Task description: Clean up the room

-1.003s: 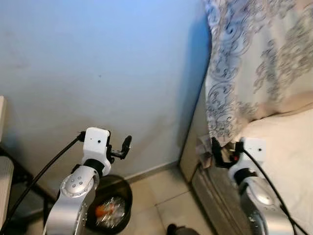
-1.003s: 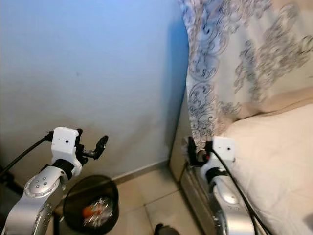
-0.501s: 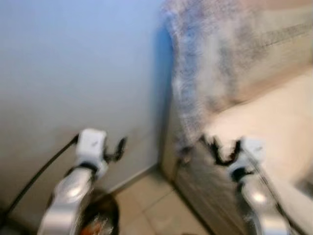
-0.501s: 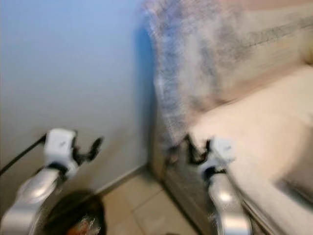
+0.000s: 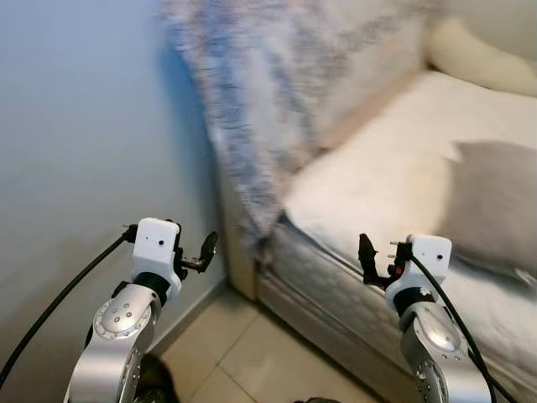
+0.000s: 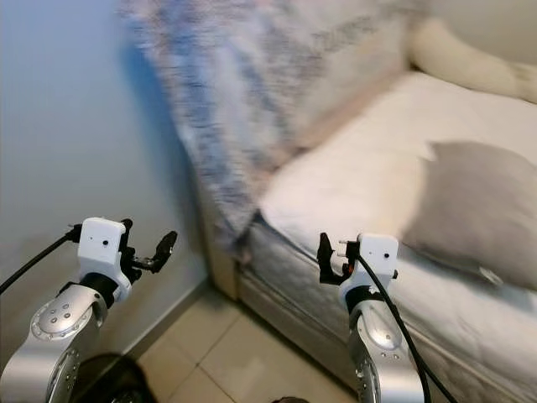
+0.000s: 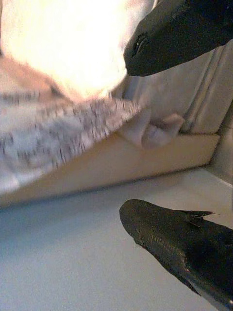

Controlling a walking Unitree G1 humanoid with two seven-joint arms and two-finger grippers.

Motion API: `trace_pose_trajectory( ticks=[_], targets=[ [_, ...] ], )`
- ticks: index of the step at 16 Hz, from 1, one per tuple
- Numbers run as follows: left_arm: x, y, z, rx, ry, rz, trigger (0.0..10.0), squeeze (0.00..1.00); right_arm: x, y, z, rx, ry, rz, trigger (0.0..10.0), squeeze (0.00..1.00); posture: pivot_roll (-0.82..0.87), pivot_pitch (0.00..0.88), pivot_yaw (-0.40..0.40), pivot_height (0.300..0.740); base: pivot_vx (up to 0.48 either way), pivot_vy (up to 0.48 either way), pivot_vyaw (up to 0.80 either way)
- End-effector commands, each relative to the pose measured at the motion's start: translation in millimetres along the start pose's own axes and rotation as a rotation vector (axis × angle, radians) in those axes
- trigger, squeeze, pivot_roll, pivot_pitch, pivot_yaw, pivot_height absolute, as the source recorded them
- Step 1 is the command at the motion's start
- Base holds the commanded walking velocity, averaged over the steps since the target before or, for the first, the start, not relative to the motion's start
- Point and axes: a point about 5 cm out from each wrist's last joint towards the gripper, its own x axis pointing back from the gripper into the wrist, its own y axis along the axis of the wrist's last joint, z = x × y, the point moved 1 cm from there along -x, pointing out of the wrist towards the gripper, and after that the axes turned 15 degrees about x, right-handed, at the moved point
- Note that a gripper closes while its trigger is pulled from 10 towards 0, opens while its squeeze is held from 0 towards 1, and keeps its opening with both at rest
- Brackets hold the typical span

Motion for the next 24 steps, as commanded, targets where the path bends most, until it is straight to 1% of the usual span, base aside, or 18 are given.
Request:
trace_pose_trajectory(
  ticks=[1, 5, 8, 13, 15, 17, 20, 24],
  targets=[
    [-1.1, 2, 1.7, -0.008, 0.007, -0.009, 10.0, 0.00, -1.2, 2, -2.0, -0.005, -0.010, -0.010, 10.0, 0.00, -0.01, 0.000, 0.010, 0.740, 0.000, 0.000, -0.75],
    [-2.3, 0, 1.3, 0.002, -0.001, -0.006, 10.0, 0.00, 2.1, 0, -1.8, 0.003, -0.011, -0.007, 10.0, 0.00, -0.02, 0.000, 0.012, 0.740, 0.000, 0.000, -0.75],
    [-2.8, -2, 1.3, 0.006, -0.004, -0.006, 10.0, 0.00, 3.8, -1, -4.1, 0.009, -0.016, -0.007, 10.0, 0.00, -0.03, 0.000, 0.013, 0.740, 0.250, 0.000, -0.75],
    [-4.3, -3, 0.2, 0.013, -0.001, -0.016, 10.0, 0.00, 0.9, 1, -4.7, 0.023, -0.004, -0.015, 10.0, 0.00, -0.02, 0.000, 0.000, 0.740, 0.264, 0.000, -0.75],
    [-5.1, -3, 0.6, 0.019, 0.011, -0.023, 10.0, 0.00, -2.4, 4, -3.2, 0.038, 0.019, -0.027, 10.0, 0.00, -0.02, 0.000, -0.004, 0.740, 0.306, 0.000, -0.75],
    [-5.7, -2, 1.7, 0.025, 0.019, -0.029, 10.0, 0.00, -6.4, 8, -0.4, 0.055, 0.052, -0.049, 10.0, 0.00, -0.02, 0.000, -0.007, 0.740, 0.334, 0.000, 0.00],
    [-6.8, -1, 1.7, 0.025, 0.021, -0.036, 10.0, 0.00, -9.2, 9, 1.9, 0.073, 0.073, -0.051, 10.0, 0.00, -0.02, 0.000, -0.008, 0.740, 0.359, 0.000, 0.00],
    [-8.2, -1, 0.0, 0.011, 0.005, -0.033, 10.0, 0.00, -11.6, 10, 3.7, 0.068, 0.075, -0.056, 10.0, 0.00, -0.02, 0.000, -0.004, 0.740, 0.361, 0.000, 0.00]
  ],
)
